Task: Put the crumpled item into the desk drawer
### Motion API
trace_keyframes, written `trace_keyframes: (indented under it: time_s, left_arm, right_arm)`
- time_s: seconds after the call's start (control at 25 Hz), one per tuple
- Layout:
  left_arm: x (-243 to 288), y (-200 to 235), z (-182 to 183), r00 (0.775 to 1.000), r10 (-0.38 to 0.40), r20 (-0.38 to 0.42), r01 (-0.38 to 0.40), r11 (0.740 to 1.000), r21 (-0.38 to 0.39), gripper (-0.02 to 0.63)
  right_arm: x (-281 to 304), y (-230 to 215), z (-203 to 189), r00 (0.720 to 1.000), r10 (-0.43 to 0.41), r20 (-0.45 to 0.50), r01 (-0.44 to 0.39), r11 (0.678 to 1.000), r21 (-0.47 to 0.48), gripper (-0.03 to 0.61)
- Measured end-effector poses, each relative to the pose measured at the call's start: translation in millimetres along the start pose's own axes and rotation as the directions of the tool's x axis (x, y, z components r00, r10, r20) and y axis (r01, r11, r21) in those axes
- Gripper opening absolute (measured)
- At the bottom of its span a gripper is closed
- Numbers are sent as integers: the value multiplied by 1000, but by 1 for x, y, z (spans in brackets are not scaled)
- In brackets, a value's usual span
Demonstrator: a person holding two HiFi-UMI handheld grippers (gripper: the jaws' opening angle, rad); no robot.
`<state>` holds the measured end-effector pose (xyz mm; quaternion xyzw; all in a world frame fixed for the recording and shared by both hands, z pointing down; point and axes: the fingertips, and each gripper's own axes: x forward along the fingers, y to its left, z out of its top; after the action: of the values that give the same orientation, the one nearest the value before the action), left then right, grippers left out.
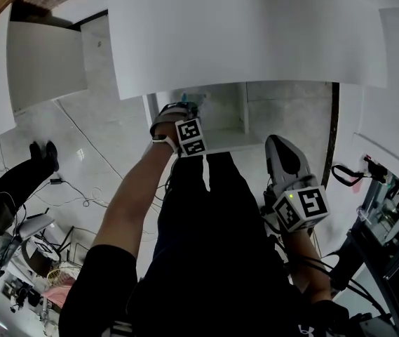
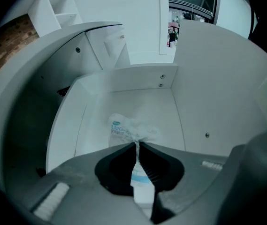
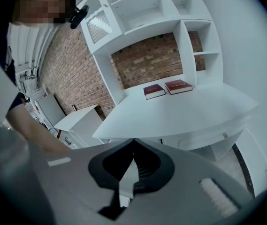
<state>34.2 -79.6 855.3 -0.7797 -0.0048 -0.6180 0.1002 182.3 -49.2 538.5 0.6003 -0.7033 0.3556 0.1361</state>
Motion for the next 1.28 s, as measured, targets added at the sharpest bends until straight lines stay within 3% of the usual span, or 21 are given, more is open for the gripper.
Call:
trace_keyframes:
  time_s: [0.36,0.68,0.92,1.28]
  left_arm:
    - [18,-15,0,998,-63,3,63,998,-29,26]
    - [22,-13,3,1000,-21,3,21,999,-45,42]
    - [11,-6,2,999,9,36,-7,998,-60,104]
    - [-40,21,-14,988,84,132,-52,973,-225,108]
  right_arm:
    - [-5,-1,-13,1000,-9,-19,9,1000,-10,2]
    - [-10,-3,-25,1000,-7,-31,7,1000,-1,2]
    - [-6,9,-22,1000,14,-15,-14,1000,-11,3]
    - [4,27,-9,998,57,19,-56,998,-36,2]
